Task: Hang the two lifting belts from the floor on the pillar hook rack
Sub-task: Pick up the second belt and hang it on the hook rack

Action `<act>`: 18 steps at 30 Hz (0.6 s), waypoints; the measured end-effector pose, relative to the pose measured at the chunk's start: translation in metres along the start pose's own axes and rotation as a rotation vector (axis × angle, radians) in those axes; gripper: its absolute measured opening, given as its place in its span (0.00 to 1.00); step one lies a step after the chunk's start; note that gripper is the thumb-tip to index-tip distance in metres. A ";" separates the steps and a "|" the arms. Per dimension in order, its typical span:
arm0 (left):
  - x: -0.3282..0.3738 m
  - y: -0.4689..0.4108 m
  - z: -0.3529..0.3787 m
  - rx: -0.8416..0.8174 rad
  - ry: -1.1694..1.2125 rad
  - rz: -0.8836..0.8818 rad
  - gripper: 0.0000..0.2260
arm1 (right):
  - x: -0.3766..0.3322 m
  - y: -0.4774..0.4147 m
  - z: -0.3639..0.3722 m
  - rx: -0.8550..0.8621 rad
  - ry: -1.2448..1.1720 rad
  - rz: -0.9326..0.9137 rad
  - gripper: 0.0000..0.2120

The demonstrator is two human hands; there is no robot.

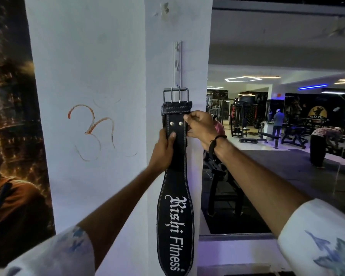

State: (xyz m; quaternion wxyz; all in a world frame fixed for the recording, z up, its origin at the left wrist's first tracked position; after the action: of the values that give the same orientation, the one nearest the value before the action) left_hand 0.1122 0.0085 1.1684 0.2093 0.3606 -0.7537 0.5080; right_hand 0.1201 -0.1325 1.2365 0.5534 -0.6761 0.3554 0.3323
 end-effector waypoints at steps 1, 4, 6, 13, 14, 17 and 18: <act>-0.019 0.019 0.015 -0.070 -0.019 -0.026 0.15 | 0.002 -0.001 -0.005 0.029 -0.002 -0.001 0.05; -0.063 0.075 0.051 -0.273 -0.025 -0.098 0.11 | 0.005 -0.003 -0.017 0.072 0.013 0.008 0.08; -0.063 0.073 0.041 -0.217 0.004 -0.097 0.13 | 0.005 -0.004 -0.019 0.079 0.020 0.012 0.07; 0.047 -0.034 -0.033 0.071 0.004 0.127 0.29 | 0.016 -0.011 0.001 0.056 0.012 0.003 0.05; 0.054 -0.043 -0.036 0.059 0.002 0.152 0.29 | 0.020 -0.011 0.002 0.049 0.009 0.008 0.05; 0.055 -0.055 -0.040 0.003 0.006 0.170 0.31 | 0.025 -0.016 -0.001 0.044 -0.015 0.007 0.06; 0.054 -0.057 -0.040 -0.004 0.001 0.175 0.31 | 0.024 -0.016 -0.003 0.050 -0.043 0.004 0.11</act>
State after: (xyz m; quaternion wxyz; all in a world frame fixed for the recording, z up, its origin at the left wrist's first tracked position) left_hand 0.1178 0.0148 1.2561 0.1652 0.2928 -0.7831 0.5231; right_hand 0.1468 -0.1359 1.2249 0.5769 -0.6541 0.3529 0.3388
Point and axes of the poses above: each hand's wrist, its own y-axis away from the middle knuckle, its own z-axis out of the palm, x = y × z, the point moved 9 cm from there along -y, towards the middle knuckle, and after that the axes turned 13 degrees about -x, right-handed, at the moved point
